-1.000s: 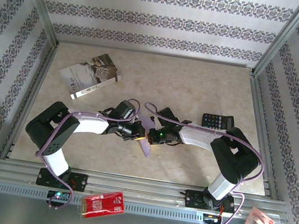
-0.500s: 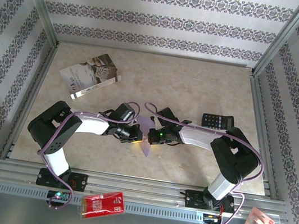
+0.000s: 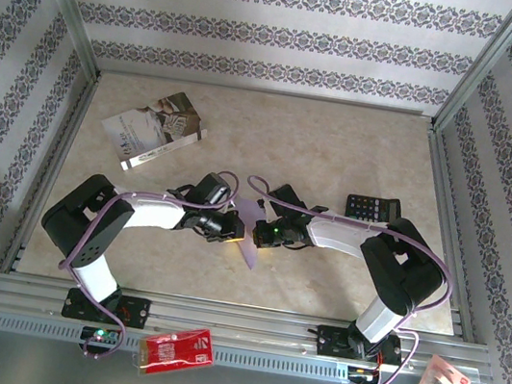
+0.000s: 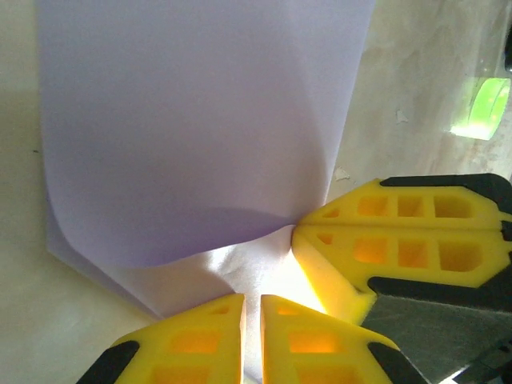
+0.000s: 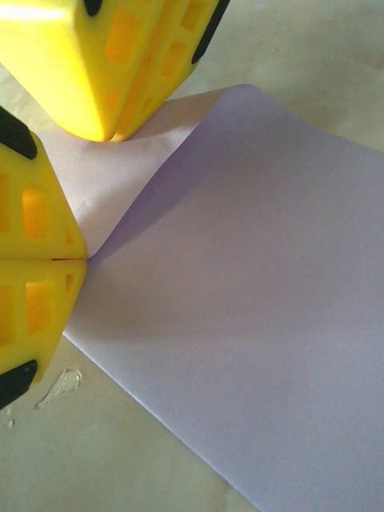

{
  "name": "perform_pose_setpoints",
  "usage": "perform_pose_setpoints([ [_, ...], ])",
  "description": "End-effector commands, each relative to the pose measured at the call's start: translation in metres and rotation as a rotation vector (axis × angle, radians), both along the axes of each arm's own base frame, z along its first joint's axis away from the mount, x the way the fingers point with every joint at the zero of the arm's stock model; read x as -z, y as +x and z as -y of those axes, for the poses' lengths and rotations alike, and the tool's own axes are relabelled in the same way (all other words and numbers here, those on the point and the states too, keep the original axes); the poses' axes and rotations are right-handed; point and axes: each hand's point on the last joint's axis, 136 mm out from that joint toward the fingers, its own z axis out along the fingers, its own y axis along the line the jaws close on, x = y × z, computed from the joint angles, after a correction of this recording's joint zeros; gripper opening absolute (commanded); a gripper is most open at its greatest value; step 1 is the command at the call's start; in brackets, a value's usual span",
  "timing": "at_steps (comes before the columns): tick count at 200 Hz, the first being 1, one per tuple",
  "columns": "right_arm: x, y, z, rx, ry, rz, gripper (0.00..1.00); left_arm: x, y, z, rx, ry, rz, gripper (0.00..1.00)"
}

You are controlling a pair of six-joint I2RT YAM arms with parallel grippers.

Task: Fold a paper plane with a square sheet of paper (pick it up from the middle)
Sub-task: Third fold the triangle at the center of the table.

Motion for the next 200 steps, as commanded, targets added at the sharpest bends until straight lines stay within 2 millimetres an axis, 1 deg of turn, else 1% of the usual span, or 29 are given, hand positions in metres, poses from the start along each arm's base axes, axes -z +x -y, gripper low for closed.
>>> perform_pose_setpoints([
  [1, 0.026, -0.022, 0.024, 0.004, -0.106, -0.088, 0.0, 0.005, 0.003, -0.008, 0.004, 0.036, -0.001, 0.12],
  [18, 0.026, -0.022, 0.024, 0.007, -0.104, -0.088, 0.0, 0.01, 0.004, -0.006, 0.012, 0.041, -0.01, 0.12],
  [43, 0.026, -0.023, 0.025, 0.007, -0.107, -0.087, 0.0, 0.024, 0.001, -0.012, 0.008, 0.07, -0.029, 0.12],
  [56, 0.027, -0.024, 0.026, 0.005, -0.108, -0.089, 0.0, 0.025, 0.0, -0.013, 0.002, 0.064, -0.036, 0.12],
  [76, 0.027, -0.024, 0.026, 0.005, -0.111, -0.089, 0.0, 0.013, 0.003, -0.011, 0.001, 0.049, -0.016, 0.12],
  [110, 0.026, -0.022, 0.026, 0.006, -0.108, -0.085, 0.0, -0.016, 0.012, -0.003, 0.002, -0.006, 0.039, 0.13],
  [122, 0.026, -0.023, 0.026, 0.005, -0.108, -0.086, 0.0, -0.018, 0.013, -0.001, 0.008, -0.009, 0.041, 0.13],
  [200, 0.024, -0.022, 0.026, 0.006, -0.108, -0.081, 0.0, 0.01, 0.009, -0.002, 0.029, 0.026, -0.01, 0.11],
])
